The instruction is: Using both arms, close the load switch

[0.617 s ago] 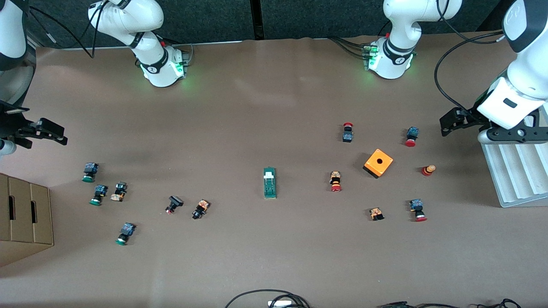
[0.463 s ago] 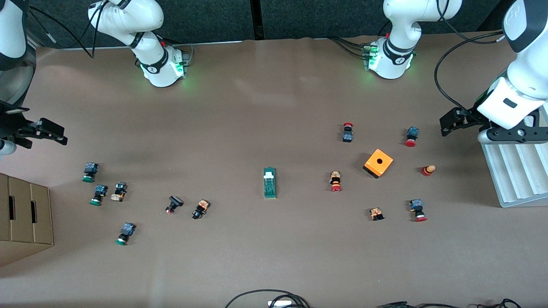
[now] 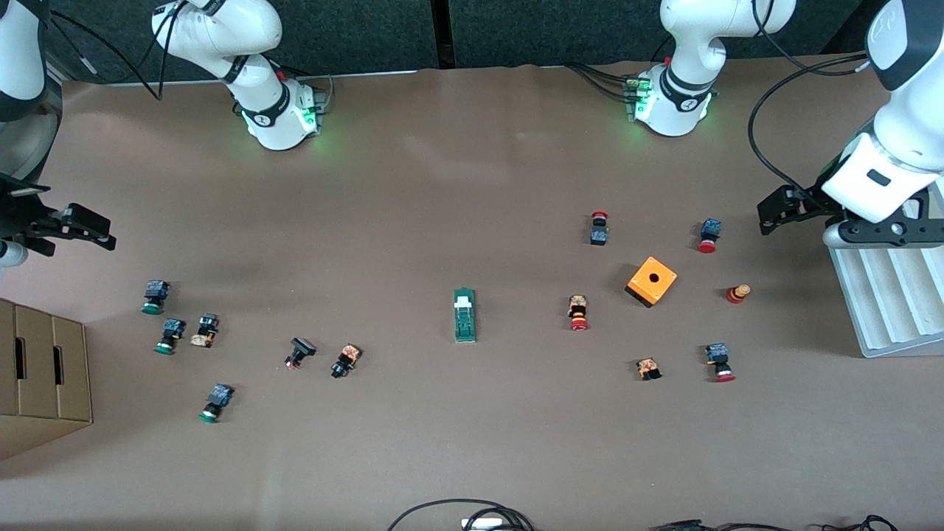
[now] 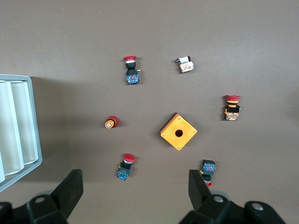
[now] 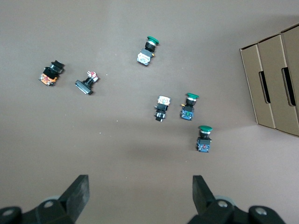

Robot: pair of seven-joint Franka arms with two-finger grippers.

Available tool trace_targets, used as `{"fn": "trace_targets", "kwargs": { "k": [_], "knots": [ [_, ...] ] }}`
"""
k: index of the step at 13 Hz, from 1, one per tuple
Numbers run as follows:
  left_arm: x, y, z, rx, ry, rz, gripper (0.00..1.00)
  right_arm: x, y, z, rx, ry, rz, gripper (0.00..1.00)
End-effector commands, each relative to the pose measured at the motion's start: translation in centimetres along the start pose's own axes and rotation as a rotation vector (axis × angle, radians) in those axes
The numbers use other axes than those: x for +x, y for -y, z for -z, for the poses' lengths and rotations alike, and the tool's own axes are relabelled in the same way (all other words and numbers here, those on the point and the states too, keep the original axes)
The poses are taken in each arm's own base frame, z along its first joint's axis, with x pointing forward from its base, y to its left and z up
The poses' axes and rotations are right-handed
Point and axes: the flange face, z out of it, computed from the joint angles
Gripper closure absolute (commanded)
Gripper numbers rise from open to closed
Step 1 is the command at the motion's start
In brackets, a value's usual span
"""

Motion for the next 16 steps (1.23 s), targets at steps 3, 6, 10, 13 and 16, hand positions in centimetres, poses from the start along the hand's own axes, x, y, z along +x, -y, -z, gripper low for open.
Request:
{"fn": "trace_targets", "kwargs": {
  "k": [3, 6, 10, 13, 16],
  "knots": [
    [-0.65, -0.08, 0.35, 0.005, -0.004, 0.005, 0.00, 0.59, 0.11, 0.36, -0.005, -0.009, 0.005, 0.00],
    [-0.66, 0.01, 0.34, 0.005, -0.003, 0.005, 0.00, 0.40, -0.36, 0.38, -0.003, -0.005, -0.004, 0.00],
    [-0.66, 0.01, 0.34, 0.005, -0.003, 0.004, 0.00, 0.36, -0.17, 0.26, 0.000, 0.002, -0.003, 0.00],
    [-0.66, 0.01, 0.34, 0.005, -0.003, 0.002, 0.00, 0.36, -0.17, 0.26, 0.000, 0.002, -0.003, 0.00],
    [-0.67, -0.08, 0.34, 0.005, -0.003, 0.001, 0.00, 0.36, -0.17, 0.26, 0.000, 0.002, -0.003, 0.00]
  ]
}}
